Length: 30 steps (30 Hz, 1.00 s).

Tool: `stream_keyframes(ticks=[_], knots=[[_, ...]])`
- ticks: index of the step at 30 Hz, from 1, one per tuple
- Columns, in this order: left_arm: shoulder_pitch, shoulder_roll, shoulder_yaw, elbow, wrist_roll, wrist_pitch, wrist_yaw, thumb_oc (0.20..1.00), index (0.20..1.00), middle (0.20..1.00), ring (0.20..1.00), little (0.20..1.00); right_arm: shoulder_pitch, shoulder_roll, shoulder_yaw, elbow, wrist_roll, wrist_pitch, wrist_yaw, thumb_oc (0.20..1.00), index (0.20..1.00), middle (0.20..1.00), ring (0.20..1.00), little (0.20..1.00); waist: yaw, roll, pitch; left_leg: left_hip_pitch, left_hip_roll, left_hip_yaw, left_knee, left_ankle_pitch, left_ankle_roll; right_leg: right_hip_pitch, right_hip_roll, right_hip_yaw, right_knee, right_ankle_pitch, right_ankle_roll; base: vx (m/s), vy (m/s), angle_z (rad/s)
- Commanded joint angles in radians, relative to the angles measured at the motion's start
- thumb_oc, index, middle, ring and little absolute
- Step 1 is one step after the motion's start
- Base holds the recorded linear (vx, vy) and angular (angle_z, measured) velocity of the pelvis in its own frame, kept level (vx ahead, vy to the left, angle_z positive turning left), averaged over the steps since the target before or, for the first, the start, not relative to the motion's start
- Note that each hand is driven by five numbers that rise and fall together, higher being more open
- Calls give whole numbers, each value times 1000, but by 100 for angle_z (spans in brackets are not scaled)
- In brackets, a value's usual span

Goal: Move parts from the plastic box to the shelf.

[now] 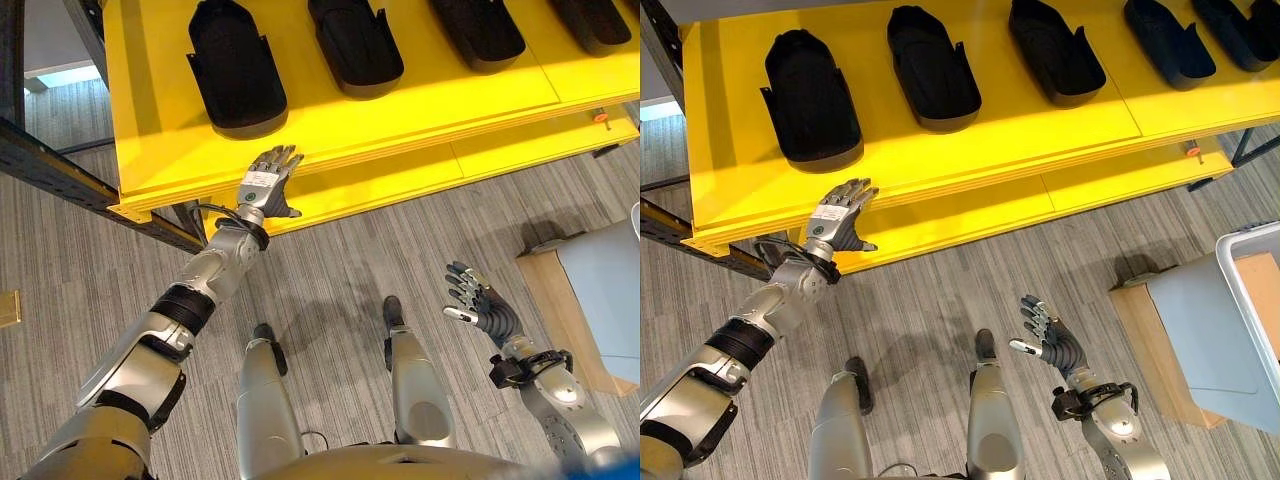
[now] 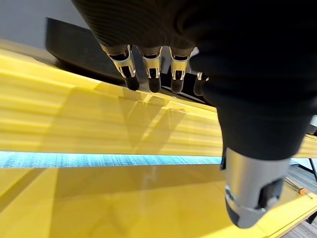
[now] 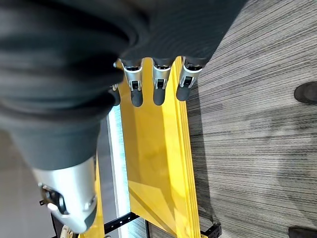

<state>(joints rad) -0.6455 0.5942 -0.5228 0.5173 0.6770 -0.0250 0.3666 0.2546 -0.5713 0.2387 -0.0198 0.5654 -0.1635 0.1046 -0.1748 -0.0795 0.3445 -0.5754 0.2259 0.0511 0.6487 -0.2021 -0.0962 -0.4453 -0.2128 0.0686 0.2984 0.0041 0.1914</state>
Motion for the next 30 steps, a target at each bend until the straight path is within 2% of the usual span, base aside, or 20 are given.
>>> stream_keyframes(ticks=[1, 30], knots=[[-33, -20, -9, 49, -24, 5, 35, 1000, 1000, 1000, 1000, 1000, 26, -92, -37, -57, 19, -56, 6, 1000, 1000, 1000, 1000, 1000, 0, 15, -34, -15, -19, -14, -155, 140, 7, -33, 14, -34, 160, -107, -60, 0, 0, 0], [-140, 7, -23, 266, -111, 26, 58, 1000, 1000, 1000, 1000, 1000, 30, -124, -24, -63, 32, -61, 28, 1000, 1000, 1000, 1000, 1000, -10, -8, -32, -41, -19, -17, -122, 130, 10, -52, 9, -24, 171, -103, -54, 1, 2, 0]])
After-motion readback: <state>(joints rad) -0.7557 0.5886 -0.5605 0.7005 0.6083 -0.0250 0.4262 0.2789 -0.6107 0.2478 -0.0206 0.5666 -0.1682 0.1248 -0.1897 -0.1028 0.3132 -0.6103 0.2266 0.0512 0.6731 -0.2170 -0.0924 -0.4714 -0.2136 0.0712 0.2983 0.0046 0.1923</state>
